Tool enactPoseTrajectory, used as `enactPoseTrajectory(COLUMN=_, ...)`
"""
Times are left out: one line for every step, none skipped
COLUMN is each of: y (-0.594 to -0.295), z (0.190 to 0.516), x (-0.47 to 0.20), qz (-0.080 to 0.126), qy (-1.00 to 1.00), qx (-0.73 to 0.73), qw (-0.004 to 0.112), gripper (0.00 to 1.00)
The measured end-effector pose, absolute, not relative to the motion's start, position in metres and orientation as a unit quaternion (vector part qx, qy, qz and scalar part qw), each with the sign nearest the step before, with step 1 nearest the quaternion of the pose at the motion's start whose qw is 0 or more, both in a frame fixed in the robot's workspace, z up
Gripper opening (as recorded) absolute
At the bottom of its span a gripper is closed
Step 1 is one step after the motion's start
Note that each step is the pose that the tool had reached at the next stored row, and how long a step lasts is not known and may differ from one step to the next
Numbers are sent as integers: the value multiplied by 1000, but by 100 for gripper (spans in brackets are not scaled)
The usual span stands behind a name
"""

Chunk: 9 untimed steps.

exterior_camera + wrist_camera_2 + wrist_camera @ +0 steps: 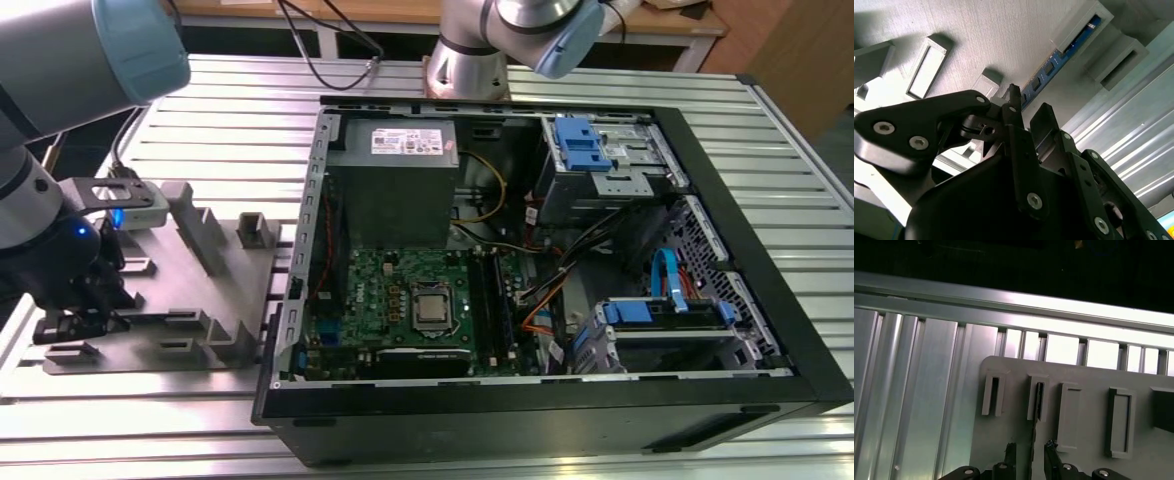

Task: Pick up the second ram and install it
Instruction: 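Pick up the second ram and move it above second insertion slot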

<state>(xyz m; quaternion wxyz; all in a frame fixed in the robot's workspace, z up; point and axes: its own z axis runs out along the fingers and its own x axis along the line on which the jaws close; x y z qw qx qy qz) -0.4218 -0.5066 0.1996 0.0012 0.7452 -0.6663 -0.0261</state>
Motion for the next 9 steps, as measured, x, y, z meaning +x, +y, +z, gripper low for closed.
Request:
enactPoseTrajectory(y=-507, z=200, x=-422, qz=-26, qy=-667, qx=744, qw=1, gripper=33)
enactPoseTrajectory(y=-507, z=200, x=-422, qz=-26, qy=-668, qx=744, qw=1, gripper=33)
enactPoseTrajectory(y=-507, z=200, x=-422, qz=-26, qy=-668, qx=744, qw=1, gripper=33)
enactPoseTrajectory(y=-507, z=200, x=-422, qz=-26, qy=-668, qx=744, qw=1, gripper=33)
enactPoseTrajectory(y=-507, z=200, x=-422, qz=-26, qy=-668, qx=744, qw=1, gripper=33)
enactPoseTrajectory(y=-507, z=200, x=-422, qz=-26, qy=-668, qx=744, qw=1, gripper=33)
enactPoseTrajectory(y=-507, z=200, x=-422, qz=-26, qy=-668, qx=744, qw=1, gripper=33)
enactPoseTrajectory(y=-507, z=200, x=-422, qz=-26, qy=-668, qx=744, qw=1, gripper=33)
enactPoseTrajectory(y=-507, z=200, x=-422, qz=-26, qy=-668, qx=744, qw=1, gripper=33)
